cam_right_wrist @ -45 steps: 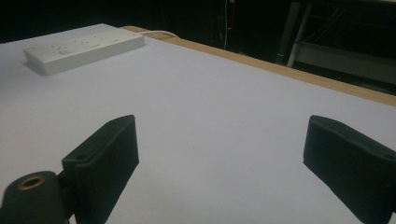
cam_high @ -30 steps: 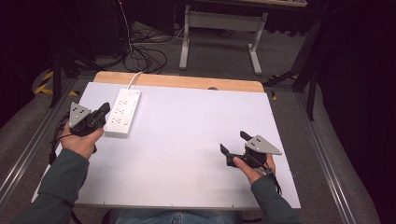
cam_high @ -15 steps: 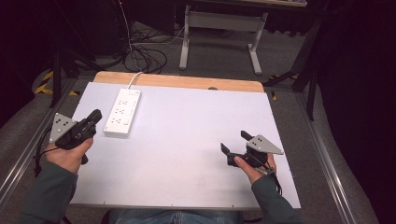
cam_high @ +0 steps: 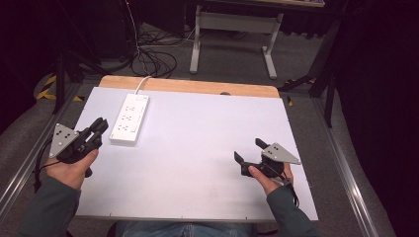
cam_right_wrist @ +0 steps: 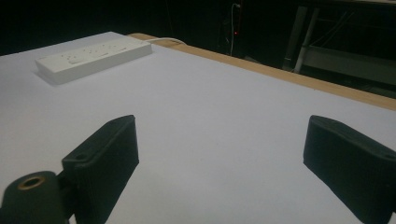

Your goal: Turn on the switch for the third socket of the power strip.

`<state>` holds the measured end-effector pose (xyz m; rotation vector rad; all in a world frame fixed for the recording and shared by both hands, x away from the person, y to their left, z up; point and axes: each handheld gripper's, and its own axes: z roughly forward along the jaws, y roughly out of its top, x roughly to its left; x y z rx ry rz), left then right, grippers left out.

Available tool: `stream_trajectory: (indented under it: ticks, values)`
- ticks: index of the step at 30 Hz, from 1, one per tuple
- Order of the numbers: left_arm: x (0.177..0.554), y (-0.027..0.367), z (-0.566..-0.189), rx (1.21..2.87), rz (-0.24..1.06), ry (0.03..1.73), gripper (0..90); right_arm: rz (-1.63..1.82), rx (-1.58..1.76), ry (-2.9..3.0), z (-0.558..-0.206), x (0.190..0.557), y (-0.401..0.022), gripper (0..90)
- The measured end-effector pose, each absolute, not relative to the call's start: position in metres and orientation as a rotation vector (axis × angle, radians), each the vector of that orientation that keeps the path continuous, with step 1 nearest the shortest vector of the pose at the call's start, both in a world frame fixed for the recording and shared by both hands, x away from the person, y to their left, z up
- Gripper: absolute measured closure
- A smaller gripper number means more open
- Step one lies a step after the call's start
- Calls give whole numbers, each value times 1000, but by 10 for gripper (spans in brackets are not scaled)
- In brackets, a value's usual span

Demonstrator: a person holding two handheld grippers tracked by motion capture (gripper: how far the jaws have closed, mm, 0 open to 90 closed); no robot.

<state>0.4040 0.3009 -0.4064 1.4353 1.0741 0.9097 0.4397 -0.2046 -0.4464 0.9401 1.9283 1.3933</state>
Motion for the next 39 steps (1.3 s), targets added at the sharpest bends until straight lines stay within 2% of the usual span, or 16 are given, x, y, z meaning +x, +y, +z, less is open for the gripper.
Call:
stream_trajectory:
  ticks: [7, 16, 23, 26, 31, 39]
  values:
    - [398, 303, -405, 1429, 900, 1070, 733, 1393, 940, 1927, -446, 440, -204, 107]
    - [397, 301, -403, 1416, 884, 1100, 571, 1397, 937, 1925, -446, 440, -205, 107]
    - [397, 303, -403, 1398, 877, 1114, 551, 1394, 938, 1924, -446, 440, -205, 107]
    - [397, 303, -403, 1399, 878, 1111, 475, 1393, 943, 1926, -446, 440, -204, 107]
    - [397, 301, -402, 1405, 880, 1113, 279, 1394, 940, 1923, -446, 440, -205, 107]
    - [398, 299, -402, 1402, 902, 1116, 145, 1398, 940, 1922, -446, 440, -205, 107]
